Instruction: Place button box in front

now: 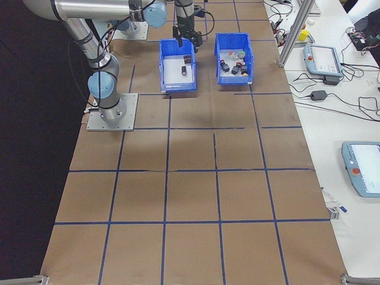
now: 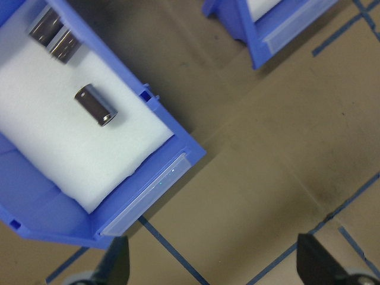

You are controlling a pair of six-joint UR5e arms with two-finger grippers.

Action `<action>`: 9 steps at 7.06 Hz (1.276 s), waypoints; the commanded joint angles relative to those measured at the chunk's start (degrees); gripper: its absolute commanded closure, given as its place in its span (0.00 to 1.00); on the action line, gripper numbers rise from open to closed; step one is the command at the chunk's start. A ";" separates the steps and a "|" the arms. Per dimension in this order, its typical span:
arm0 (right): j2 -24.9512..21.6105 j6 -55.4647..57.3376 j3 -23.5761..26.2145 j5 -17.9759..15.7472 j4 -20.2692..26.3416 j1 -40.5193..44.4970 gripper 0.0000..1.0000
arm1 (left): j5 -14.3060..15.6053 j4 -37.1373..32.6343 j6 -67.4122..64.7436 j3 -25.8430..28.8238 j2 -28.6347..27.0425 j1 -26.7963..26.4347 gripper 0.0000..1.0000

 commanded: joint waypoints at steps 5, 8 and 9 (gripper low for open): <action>17.66 46.87 -23.18 0.52 14.50 -6.12 0.00 | 0.45 0.07 0.00 -0.01 -0.49 0.00 0.01; 14.33 53.90 -19.84 0.35 14.50 -4.40 0.00 | 0.45 0.07 0.00 -0.01 -0.49 0.00 0.01; 13.45 54.26 -16.79 -0.09 12.94 -2.73 0.00 | 0.45 0.07 0.09 -0.01 -0.49 0.00 0.01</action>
